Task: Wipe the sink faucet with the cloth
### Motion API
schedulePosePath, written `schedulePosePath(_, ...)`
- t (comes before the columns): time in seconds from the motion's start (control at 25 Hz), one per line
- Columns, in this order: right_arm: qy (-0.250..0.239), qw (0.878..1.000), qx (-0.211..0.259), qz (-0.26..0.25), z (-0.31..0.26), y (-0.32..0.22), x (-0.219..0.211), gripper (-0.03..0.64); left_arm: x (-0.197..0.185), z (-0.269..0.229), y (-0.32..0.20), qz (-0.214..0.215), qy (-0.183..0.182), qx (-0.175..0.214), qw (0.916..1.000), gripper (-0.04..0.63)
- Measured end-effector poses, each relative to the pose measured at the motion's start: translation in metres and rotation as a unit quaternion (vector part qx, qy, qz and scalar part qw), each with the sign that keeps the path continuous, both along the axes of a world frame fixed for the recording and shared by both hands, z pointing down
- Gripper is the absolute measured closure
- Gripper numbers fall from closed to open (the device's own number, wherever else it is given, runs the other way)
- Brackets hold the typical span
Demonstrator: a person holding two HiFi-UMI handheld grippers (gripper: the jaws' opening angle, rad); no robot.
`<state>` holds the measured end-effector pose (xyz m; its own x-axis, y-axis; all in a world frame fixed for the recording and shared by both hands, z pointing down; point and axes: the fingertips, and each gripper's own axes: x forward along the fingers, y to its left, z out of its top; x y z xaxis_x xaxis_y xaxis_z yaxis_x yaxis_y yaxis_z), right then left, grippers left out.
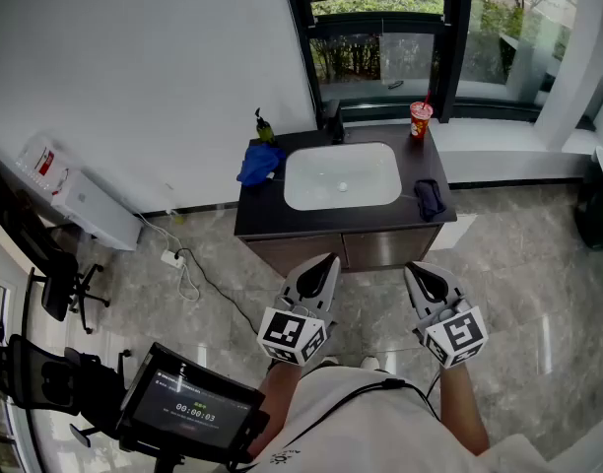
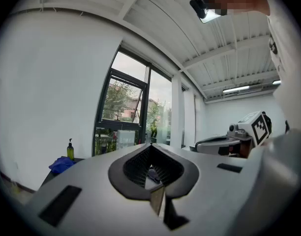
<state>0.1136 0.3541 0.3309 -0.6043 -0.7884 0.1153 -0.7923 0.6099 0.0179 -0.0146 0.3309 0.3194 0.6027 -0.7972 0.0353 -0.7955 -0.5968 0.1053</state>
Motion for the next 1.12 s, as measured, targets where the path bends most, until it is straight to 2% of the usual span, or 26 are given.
schedulePosePath(0.36,0.001,0.999,-0.006,-0.042,0.001,-0.002,0.018,0.612,0.03,-0.002,-0.003,-0.004,-0.005,0.002,1.0,0.601)
schedulePosePath(0.64,-0.011,0.999,-0.015,-0.044,0.013,-0.031,0.015,0.612,0.027,0.008,-0.034,-0.009,-0.009,-0.004,0.9999,0.601)
schedulePosePath(0.92,-0.002,0.999,-0.03,-0.037,0.027,-0.097,0.003,0.612,0.01,0.025,-0.101,-0.004,-0.001,-0.017,0.9998,0.601)
schedulePosePath(1.12,0.003,0.999,-0.034,-0.024,0.018,-0.163,-0.017,0.612,-0.007,0.023,-0.167,0.019,0.006,-0.018,0.9996,0.601)
